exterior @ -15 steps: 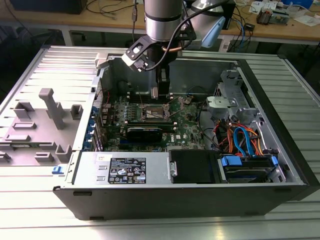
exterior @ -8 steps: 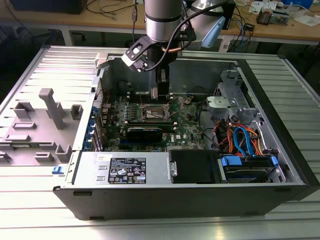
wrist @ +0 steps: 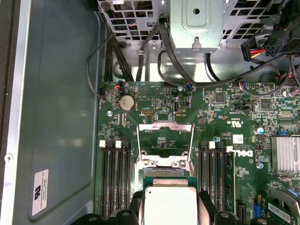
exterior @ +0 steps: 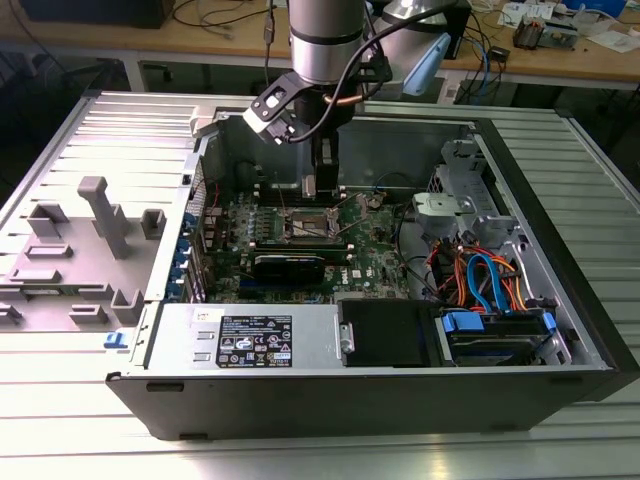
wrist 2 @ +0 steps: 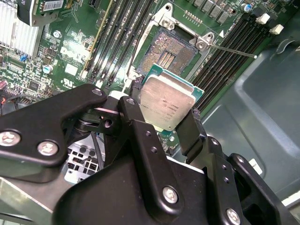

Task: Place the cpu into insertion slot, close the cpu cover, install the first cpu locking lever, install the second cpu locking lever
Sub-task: 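Place the cpu into insertion slot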

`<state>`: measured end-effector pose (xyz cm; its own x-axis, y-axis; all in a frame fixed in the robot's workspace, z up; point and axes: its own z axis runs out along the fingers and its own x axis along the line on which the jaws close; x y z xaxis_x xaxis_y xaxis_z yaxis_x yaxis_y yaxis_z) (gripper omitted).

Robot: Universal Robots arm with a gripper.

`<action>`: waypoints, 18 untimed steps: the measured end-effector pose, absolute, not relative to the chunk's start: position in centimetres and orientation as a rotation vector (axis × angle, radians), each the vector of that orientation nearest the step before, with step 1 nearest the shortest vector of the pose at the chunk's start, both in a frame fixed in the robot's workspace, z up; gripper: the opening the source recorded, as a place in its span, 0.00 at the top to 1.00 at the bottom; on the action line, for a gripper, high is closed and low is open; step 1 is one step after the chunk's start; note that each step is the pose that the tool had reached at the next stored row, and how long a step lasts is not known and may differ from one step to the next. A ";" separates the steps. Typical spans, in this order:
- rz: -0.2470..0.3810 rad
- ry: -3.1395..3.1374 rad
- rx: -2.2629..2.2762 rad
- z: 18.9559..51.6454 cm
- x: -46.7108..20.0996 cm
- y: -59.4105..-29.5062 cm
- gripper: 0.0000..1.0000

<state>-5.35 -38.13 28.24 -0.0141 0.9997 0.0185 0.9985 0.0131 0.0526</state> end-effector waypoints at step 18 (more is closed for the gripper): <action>0.079 2.227 2.181 25.2 -6.2 -37.6 0.45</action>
<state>-6.20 -37.56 25.19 -0.0215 0.9996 0.0186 0.9984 0.0204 0.0529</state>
